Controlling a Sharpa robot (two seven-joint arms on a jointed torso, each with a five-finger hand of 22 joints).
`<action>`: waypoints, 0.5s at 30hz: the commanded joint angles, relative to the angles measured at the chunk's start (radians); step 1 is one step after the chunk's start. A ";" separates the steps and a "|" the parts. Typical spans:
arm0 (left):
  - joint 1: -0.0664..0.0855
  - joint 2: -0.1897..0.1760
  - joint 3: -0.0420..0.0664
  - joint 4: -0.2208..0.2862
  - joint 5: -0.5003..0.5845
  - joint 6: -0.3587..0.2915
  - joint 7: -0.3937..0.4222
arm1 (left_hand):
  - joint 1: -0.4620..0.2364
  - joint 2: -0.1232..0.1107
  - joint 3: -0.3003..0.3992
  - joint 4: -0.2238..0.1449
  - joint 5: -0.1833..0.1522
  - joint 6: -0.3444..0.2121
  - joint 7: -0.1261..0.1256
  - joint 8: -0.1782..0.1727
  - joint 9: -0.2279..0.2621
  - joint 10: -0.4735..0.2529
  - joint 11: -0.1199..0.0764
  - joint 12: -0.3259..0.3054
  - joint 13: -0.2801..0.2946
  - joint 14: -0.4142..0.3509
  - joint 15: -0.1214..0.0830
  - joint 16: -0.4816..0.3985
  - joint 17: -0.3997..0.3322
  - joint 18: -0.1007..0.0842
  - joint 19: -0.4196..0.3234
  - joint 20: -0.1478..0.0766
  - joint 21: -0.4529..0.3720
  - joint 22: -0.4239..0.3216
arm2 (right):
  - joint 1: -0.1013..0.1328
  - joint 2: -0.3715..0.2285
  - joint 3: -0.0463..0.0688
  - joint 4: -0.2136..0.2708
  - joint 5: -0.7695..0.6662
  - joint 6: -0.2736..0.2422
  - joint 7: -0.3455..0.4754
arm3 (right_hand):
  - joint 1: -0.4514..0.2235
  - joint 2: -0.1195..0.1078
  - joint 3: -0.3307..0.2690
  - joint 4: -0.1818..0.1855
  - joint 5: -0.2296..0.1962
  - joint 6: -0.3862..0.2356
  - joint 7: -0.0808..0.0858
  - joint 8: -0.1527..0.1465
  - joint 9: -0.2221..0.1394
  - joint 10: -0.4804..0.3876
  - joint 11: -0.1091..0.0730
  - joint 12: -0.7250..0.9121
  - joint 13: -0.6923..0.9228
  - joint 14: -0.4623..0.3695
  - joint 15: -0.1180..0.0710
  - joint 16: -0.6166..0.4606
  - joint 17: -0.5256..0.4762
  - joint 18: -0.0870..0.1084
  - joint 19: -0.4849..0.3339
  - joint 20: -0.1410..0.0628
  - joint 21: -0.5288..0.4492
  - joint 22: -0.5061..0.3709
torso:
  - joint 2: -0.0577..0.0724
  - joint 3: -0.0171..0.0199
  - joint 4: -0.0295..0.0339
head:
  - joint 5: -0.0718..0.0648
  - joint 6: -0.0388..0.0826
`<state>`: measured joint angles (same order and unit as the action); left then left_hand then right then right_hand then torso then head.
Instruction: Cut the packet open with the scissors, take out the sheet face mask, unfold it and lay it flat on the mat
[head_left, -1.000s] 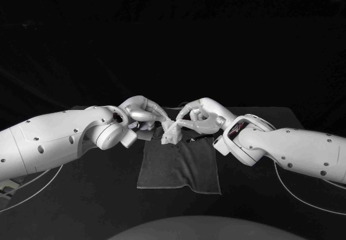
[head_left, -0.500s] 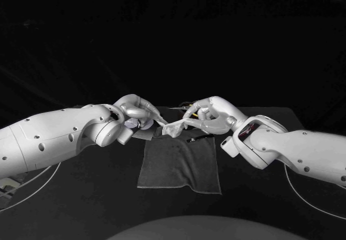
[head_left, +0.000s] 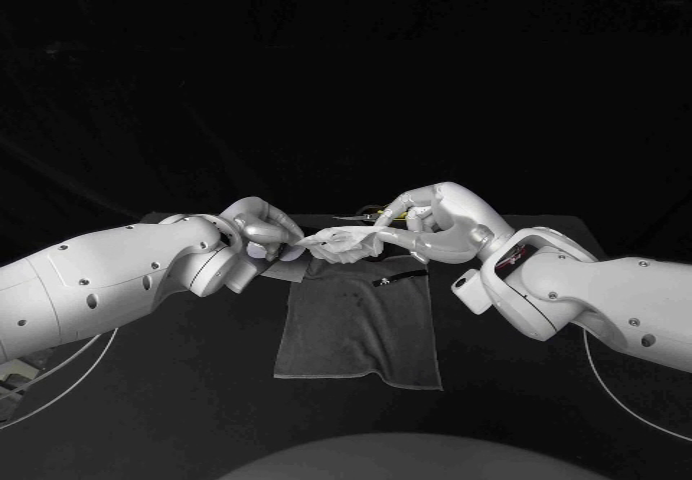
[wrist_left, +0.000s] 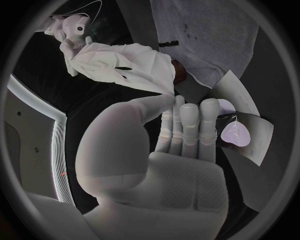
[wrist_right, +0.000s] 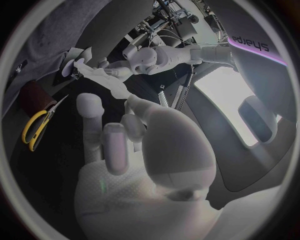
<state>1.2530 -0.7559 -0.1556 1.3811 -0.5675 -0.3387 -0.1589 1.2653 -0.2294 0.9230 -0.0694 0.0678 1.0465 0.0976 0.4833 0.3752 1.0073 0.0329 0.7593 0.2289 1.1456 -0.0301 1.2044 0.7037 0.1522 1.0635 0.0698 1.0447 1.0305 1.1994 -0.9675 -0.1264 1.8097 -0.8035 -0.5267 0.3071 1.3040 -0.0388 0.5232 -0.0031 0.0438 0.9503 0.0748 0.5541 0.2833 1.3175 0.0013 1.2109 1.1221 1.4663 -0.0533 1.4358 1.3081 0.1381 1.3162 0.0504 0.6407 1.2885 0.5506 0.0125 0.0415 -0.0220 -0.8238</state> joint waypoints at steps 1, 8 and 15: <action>-0.002 0.004 0.000 -0.004 -0.040 -0.001 -0.033 | 0.003 0.008 -0.001 -0.007 -0.003 0.002 0.002 0.003 0.053 -0.007 -0.001 0.005 0.001 0.005 0.000 0.005 0.001 0.012 0.005 -0.001 0.004 -0.001 | 0.011 -0.003 0.003 0.003 0.031 -0.004 0.016 | -0.001 0.013 0.005 -0.002 0.005 0.005 0.000 0.036 0.043 0.007 -0.002 -0.005 0.000 0.052 -0.008 0.004 0.092 0.005 0.005 -0.003 0.005 0.001 | 0.000 -0.0009 0.0007 | -0.002 0.000; -0.005 0.004 0.000 -0.006 -0.038 0.008 -0.049 | 0.002 0.009 -0.001 -0.008 -0.005 0.001 0.002 0.002 0.055 -0.008 0.000 0.005 0.002 0.007 0.000 0.006 0.002 0.011 0.006 -0.001 0.005 -0.001 | 0.049 -0.004 0.005 -0.020 0.026 -0.005 0.004 | -0.001 0.013 0.007 -0.003 0.005 0.004 0.000 0.036 0.043 0.007 -0.002 -0.005 0.000 0.052 -0.008 0.004 0.092 0.005 0.006 -0.003 0.007 0.002 | 0.000 -0.0007 0.0018 | -0.002 0.007; -0.005 0.005 -0.001 -0.002 -0.003 0.028 -0.041 | -0.009 0.009 -0.004 -0.007 -0.006 -0.003 0.005 -0.001 0.059 -0.011 0.001 0.003 0.001 0.009 0.002 0.005 0.003 0.013 -0.001 0.001 -0.006 -0.011 | 0.069 0.014 0.005 -0.049 0.021 0.003 -0.018 | -0.001 0.013 0.007 -0.003 0.005 0.004 0.000 0.036 0.043 0.007 -0.002 -0.005 0.001 0.052 -0.008 0.004 0.092 0.005 0.006 -0.003 0.008 0.002 | 0.000 -0.0010 0.0015 | -0.001 0.009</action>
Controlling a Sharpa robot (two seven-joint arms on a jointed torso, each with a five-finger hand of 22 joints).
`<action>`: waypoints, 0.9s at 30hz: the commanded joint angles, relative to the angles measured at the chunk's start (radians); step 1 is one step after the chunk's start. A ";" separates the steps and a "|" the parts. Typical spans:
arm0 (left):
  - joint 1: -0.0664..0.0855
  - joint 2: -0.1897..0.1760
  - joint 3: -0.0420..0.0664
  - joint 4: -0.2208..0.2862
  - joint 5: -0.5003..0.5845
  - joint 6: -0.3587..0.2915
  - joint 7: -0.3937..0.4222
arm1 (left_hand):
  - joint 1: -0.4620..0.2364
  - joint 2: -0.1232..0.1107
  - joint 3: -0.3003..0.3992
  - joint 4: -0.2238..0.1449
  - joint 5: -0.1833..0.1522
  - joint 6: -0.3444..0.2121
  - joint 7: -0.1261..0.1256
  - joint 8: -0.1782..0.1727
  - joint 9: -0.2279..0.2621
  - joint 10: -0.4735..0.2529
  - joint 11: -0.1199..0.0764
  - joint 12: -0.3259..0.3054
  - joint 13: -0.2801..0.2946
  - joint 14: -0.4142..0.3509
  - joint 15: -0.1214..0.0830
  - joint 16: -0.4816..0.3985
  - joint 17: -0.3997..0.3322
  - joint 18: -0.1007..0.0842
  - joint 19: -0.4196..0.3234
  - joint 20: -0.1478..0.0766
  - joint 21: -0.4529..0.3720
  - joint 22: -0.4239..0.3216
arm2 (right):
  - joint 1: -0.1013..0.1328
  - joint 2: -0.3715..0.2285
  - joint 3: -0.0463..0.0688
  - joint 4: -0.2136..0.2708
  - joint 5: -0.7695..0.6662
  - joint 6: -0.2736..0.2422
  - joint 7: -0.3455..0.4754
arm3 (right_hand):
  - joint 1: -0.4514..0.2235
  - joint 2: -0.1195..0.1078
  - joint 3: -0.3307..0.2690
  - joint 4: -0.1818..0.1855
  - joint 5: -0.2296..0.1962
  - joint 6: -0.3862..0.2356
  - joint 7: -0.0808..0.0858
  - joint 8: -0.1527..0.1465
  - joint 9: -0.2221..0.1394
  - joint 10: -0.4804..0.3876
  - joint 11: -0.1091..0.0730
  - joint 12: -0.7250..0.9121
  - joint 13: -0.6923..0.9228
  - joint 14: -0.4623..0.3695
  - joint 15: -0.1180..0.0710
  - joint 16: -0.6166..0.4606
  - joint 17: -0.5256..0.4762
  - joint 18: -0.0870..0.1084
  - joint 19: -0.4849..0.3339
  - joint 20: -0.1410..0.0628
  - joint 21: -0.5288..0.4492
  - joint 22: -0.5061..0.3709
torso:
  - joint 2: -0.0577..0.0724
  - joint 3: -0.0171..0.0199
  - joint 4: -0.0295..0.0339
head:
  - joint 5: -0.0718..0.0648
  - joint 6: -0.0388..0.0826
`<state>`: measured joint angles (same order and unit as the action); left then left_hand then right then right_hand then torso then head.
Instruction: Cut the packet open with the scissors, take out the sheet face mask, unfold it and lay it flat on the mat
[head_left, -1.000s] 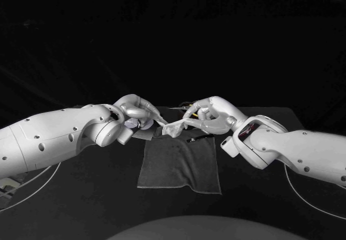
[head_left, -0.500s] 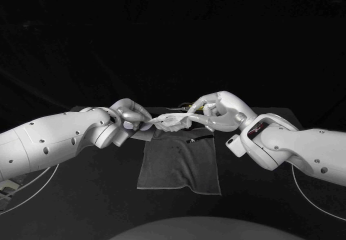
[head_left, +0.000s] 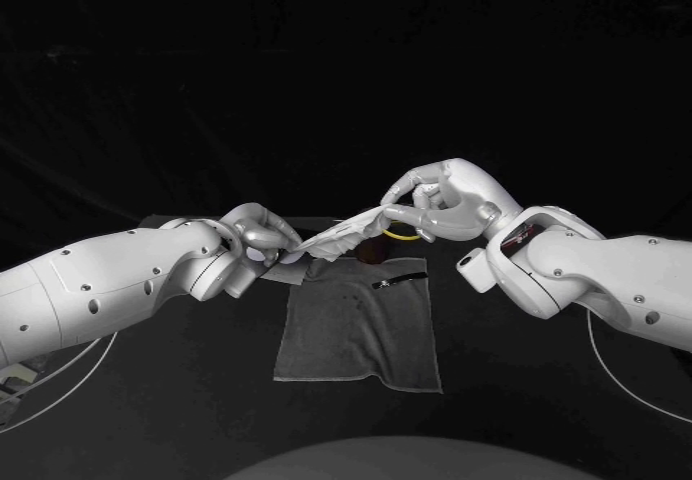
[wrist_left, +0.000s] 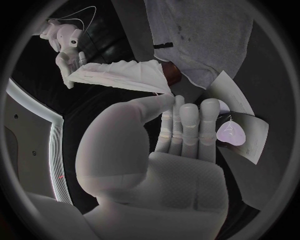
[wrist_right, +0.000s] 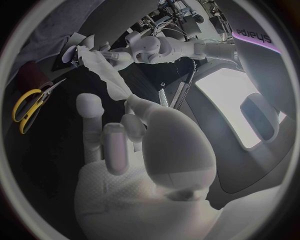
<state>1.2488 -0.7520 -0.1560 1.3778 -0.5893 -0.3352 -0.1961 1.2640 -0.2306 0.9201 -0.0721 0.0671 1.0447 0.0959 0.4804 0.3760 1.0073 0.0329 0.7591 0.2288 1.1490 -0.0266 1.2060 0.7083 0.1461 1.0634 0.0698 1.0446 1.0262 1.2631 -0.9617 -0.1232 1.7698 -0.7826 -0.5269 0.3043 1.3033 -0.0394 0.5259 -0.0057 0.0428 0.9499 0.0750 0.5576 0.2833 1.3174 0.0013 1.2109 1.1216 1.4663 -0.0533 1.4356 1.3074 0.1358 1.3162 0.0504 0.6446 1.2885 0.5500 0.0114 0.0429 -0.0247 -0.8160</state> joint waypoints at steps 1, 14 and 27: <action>-0.001 0.001 0.000 0.002 0.025 0.028 -0.001 | -0.010 0.012 -0.001 -0.004 -0.006 -0.003 0.007 0.001 0.060 -0.012 0.001 0.002 0.001 0.005 -0.001 0.002 -0.002 0.020 -0.003 0.001 -0.008 -0.008 | 0.007 0.011 0.002 -0.013 -0.003 0.004 -0.020 | 0.000 0.013 0.005 0.000 0.006 0.005 0.000 0.033 0.043 0.007 -0.002 -0.005 0.002 0.052 -0.008 0.004 0.093 0.007 0.006 -0.003 0.004 0.002 | 0.001 0.0004 0.0004 | 0.001 0.001; -0.001 0.000 0.000 0.012 0.084 0.076 0.044 | -0.084 -0.031 -0.205 0.068 -0.012 -0.273 0.060 -0.179 -0.014 -0.113 0.062 -0.077 -0.047 -0.127 0.058 -0.051 -0.100 0.037 -0.094 0.059 -0.179 -0.146 | 0.023 0.047 0.002 -0.038 -0.039 0.056 -0.131 | -0.001 0.012 0.007 -0.002 0.006 0.004 0.000 0.033 0.044 0.008 -0.002 -0.004 0.003 0.052 -0.008 0.003 0.092 0.008 0.004 -0.003 -0.002 0.000 | 0.001 0.0010 -0.0002 | -0.003 0.000; -0.001 -0.021 0.000 0.004 0.078 0.090 0.092 | 0.017 -0.012 -0.416 0.106 -0.012 -0.292 0.062 -0.184 -0.062 -0.203 0.090 -0.087 -0.076 -0.190 0.086 -0.071 -0.122 0.037 -0.100 0.084 -0.253 -0.201 | 0.036 0.044 0.002 -0.024 -0.083 0.154 -0.264 | -0.004 0.010 0.012 -0.006 0.006 0.005 -0.001 0.036 0.044 0.012 -0.003 -0.003 0.006 0.053 -0.010 0.003 0.093 0.009 0.006 -0.004 -0.001 0.001 | -0.001 -0.0006 -0.0005 | -0.010 0.002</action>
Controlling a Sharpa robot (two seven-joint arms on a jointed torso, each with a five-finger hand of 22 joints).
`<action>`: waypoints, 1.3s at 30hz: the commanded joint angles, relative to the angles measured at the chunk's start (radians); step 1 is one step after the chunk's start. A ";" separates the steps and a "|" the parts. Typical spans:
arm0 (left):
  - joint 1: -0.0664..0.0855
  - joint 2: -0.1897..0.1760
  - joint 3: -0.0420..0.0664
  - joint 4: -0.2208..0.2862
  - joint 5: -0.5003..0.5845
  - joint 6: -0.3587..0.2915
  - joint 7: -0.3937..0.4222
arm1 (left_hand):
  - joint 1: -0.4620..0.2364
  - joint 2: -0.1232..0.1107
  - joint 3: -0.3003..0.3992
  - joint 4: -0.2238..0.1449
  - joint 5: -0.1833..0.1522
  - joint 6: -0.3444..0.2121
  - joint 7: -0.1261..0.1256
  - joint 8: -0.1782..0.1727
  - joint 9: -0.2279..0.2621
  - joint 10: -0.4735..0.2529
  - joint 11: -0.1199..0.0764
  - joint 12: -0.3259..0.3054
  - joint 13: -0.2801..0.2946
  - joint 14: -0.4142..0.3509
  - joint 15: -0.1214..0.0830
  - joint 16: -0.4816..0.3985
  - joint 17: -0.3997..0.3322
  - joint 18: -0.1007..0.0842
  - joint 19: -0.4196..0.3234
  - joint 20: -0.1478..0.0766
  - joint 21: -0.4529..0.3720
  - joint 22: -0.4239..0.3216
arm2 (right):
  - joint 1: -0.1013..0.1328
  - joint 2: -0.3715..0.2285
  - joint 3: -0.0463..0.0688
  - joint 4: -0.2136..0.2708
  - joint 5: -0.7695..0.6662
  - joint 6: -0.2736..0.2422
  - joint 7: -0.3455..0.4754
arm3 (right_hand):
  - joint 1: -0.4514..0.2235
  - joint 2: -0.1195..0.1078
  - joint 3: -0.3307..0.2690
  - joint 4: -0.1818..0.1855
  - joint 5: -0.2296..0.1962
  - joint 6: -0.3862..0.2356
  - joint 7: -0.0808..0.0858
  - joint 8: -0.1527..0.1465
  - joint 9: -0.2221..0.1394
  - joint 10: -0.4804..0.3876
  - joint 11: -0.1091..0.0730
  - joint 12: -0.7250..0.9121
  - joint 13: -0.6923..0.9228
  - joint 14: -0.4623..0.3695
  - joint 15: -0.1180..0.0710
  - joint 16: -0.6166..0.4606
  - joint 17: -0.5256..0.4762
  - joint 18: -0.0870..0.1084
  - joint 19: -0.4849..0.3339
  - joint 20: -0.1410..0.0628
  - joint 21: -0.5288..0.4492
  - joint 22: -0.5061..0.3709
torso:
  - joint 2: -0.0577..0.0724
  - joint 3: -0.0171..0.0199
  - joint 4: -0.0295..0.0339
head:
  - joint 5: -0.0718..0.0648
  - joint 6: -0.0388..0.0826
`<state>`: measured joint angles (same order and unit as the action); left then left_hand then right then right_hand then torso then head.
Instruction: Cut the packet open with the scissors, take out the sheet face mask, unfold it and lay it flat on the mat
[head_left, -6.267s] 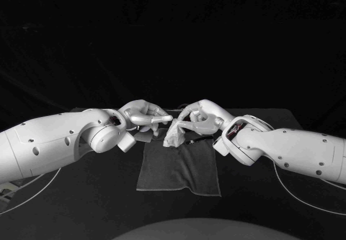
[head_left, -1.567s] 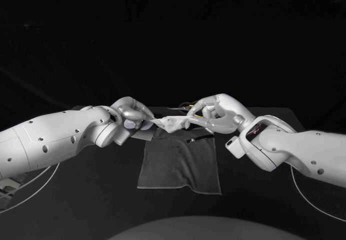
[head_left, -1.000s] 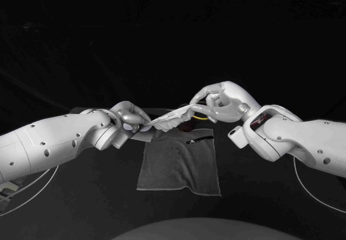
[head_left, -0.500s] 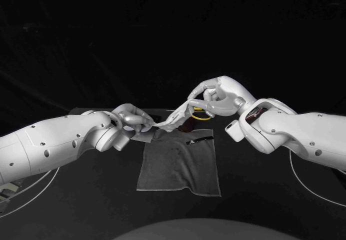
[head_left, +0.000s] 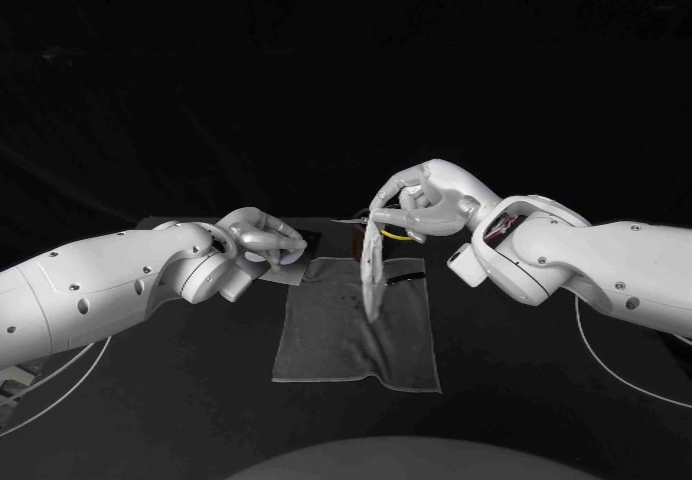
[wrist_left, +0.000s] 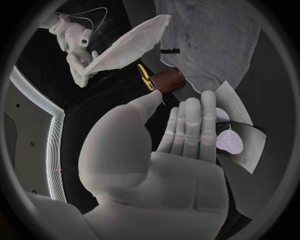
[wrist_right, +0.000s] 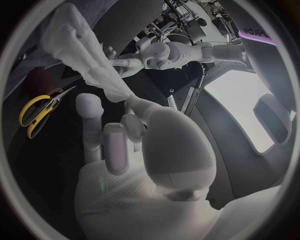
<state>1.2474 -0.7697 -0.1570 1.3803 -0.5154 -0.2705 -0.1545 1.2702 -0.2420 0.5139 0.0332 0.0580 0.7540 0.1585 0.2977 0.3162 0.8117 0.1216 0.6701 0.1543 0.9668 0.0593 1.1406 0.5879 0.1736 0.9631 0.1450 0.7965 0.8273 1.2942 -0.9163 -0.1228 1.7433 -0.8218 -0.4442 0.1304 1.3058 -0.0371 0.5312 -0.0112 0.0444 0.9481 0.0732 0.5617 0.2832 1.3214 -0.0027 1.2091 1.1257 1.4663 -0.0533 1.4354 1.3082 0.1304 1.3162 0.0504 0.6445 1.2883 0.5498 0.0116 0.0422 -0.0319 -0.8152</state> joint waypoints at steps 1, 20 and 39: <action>0.000 -0.005 0.001 0.005 0.003 0.025 0.063 | 0.014 0.001 -0.011 0.001 -0.003 0.001 0.000 -0.001 -0.003 -0.010 0.002 0.003 -0.001 -0.009 0.000 -0.005 -0.002 0.009 0.000 0.009 -0.005 -0.003 | 0.008 -0.002 0.001 0.003 -0.054 0.083 -0.106 | -0.007 0.007 0.008 -0.001 0.004 0.007 0.001 0.033 0.045 0.009 0.001 0.000 0.003 0.053 -0.010 0.004 0.092 0.014 0.006 -0.004 0.000 0.002 | 0.000 -0.0010 -0.0002 | -0.004 0.001; -0.006 -0.038 0.011 0.108 0.046 0.041 0.427 | 0.043 0.009 0.002 0.018 -0.004 0.110 0.005 0.033 -0.022 0.007 0.000 0.025 -0.016 -0.041 0.002 -0.009 -0.019 0.010 -0.021 0.015 -0.026 -0.013 | 0.052 0.042 0.001 -0.053 -0.189 0.254 -0.339 | -0.021 -0.001 0.038 -0.016 0.004 0.011 -0.002 0.042 0.046 0.021 -0.002 0.002 0.011 0.059 -0.013 0.008 0.099 0.010 0.021 -0.007 0.032 0.013 | -0.002 0.0002 0.0010 | -0.015 0.013; -0.006 0.060 0.016 0.083 -0.093 0.086 0.374 | 0.161 0.075 -0.349 0.081 -0.008 0.067 -0.014 -0.041 -0.089 -0.117 0.038 -0.092 -0.090 -0.115 0.037 -0.026 -0.090 0.010 -0.054 0.048 -0.067 -0.031 | 0.067 0.073 0.001 -0.056 -0.184 0.221 -0.326 | -0.027 -0.004 0.047 -0.020 0.004 0.012 -0.002 0.043 0.046 0.022 -0.003 0.000 0.010 0.059 -0.014 0.007 0.098 0.010 0.023 -0.008 0.034 0.014 | 0.001 0.0005 -0.0005 | -0.010 0.024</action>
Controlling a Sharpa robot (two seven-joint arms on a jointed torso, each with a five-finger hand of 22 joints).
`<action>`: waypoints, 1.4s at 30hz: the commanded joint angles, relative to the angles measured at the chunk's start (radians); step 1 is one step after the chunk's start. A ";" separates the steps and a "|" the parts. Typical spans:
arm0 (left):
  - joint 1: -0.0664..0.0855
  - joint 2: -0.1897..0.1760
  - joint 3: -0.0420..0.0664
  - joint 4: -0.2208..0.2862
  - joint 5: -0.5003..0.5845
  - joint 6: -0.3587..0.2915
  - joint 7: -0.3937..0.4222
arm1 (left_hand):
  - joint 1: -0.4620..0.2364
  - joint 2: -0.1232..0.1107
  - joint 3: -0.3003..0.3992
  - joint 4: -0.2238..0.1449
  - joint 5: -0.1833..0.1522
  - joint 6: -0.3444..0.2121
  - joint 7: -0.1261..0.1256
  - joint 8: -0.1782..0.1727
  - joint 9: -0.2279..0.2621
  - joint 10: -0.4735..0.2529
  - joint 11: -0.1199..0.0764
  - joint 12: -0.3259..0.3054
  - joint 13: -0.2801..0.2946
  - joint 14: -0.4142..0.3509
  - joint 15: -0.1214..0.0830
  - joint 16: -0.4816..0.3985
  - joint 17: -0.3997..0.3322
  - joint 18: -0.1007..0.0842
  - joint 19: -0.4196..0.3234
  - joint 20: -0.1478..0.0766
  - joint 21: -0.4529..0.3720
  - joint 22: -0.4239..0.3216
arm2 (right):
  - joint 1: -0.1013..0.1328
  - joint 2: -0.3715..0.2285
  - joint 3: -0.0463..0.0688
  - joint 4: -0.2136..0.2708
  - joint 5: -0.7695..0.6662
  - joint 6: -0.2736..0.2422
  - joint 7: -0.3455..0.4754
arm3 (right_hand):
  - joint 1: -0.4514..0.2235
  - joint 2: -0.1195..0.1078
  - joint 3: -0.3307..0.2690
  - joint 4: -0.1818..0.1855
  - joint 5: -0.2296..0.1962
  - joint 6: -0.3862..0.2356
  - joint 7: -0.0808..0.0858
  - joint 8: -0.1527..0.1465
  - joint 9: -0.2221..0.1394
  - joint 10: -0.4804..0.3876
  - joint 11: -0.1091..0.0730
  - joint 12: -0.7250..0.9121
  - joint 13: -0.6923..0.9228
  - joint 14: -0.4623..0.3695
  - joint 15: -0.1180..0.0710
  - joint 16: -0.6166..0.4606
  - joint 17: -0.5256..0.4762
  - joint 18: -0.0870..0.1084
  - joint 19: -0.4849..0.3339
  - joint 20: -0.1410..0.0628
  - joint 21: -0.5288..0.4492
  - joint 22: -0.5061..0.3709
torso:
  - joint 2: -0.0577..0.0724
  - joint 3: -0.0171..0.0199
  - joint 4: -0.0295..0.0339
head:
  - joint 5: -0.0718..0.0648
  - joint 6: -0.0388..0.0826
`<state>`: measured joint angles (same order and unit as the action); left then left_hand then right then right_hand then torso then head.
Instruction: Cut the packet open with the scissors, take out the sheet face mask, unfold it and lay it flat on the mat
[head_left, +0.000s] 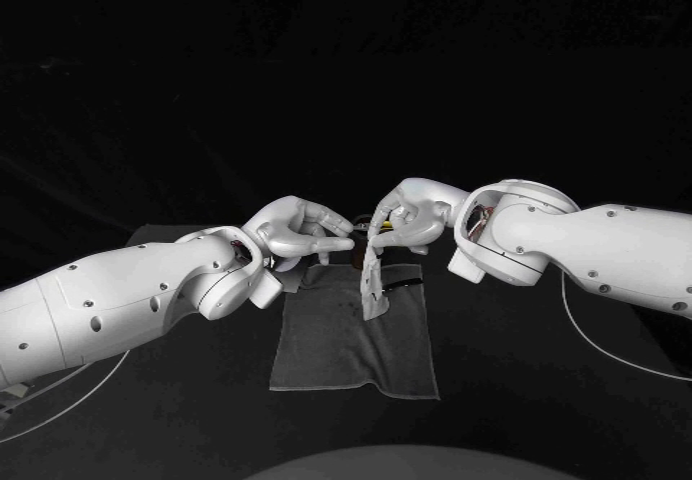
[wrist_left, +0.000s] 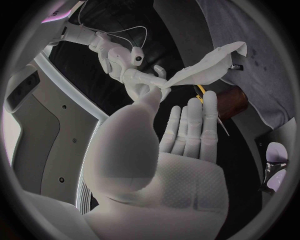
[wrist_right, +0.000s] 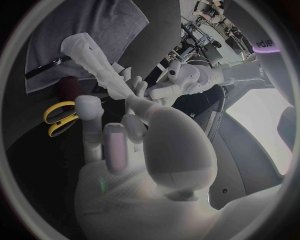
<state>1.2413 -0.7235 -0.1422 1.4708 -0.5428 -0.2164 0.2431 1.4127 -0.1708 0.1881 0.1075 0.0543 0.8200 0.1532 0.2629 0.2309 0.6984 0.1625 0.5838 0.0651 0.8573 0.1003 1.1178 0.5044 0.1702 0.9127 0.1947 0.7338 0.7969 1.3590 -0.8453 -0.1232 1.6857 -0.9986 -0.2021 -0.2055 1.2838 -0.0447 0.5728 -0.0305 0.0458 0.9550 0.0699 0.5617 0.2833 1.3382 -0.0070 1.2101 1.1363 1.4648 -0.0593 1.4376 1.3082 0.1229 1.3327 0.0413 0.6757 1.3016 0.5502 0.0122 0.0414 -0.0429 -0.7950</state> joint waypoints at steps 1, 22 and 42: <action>0.000 0.021 0.001 -0.012 -0.070 0.033 -0.030 | 0.028 0.008 -0.039 0.013 -0.004 0.004 -0.009 -0.008 -0.006 -0.002 -0.005 -0.012 -0.001 -0.003 -0.006 -0.002 -0.012 0.014 -0.002 -0.003 -0.004 -0.001 | 0.004 0.003 0.001 0.003 -0.006 -0.026 0.013 | -0.005 0.003 0.005 0.000 0.003 0.005 0.001 0.043 0.046 0.005 0.001 -0.001 -0.001 0.060 -0.008 0.004 0.098 0.017 0.006 0.001 0.003 0.001 | 0.000 -0.0005 0.0000 | 0.002 0.004; 0.000 0.065 0.002 -0.042 -0.096 0.057 -0.063 | 0.109 0.049 0.016 0.066 -0.004 0.182 -0.021 0.016 -0.007 0.251 -0.050 -0.115 -0.002 0.095 -0.049 0.047 -0.042 0.014 0.030 -0.040 0.031 0.023 | 0.025 0.006 0.002 -0.005 0.001 -0.064 0.040 | -0.009 0.002 0.010 -0.001 0.003 0.005 0.001 0.044 0.046 0.006 0.001 -0.002 -0.001 0.060 -0.009 0.003 0.097 0.017 0.008 0.001 0.006 0.002 | 0.001 -0.0003 -0.0001 | 0.001 0.012; 0.000 0.116 0.001 -0.086 -0.078 0.074 -0.086 | 0.045 -0.021 0.012 0.140 -0.005 0.166 -0.003 -0.020 -0.015 0.273 -0.048 -0.193 0.005 0.109 -0.047 0.066 -0.043 0.011 0.033 -0.044 0.036 0.030 | 0.026 0.015 0.002 -0.012 0.011 -0.071 0.046 | -0.012 0.001 0.012 -0.001 0.003 0.005 0.000 0.045 0.046 0.008 0.001 -0.001 0.002 0.060 -0.009 0.003 0.098 0.017 0.009 0.000 0.009 0.003 | 0.001 0.0002 -0.0007 | -0.003 0.016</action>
<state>1.2412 -0.6111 -0.1417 1.3851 -0.6264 -0.1722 0.1594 1.4574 -0.1850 0.2060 0.2470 0.0543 0.9898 0.1514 0.2473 0.2167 0.9793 0.1157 0.3948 0.0692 0.9700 0.0490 1.1800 0.4611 0.1680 0.9488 0.1516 0.7696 0.8285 1.3837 -0.8324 -0.1221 1.6767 -0.9928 -0.2621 -0.1680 1.2687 -0.0534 0.5782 -0.0305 0.0452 0.9529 0.0724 0.5732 0.2833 1.3378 -0.0067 1.2098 1.1361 1.4683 -0.0628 1.4356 1.3082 0.1214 1.3323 0.0415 0.6794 1.3038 0.5502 0.0122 0.0409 -0.0440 -0.7792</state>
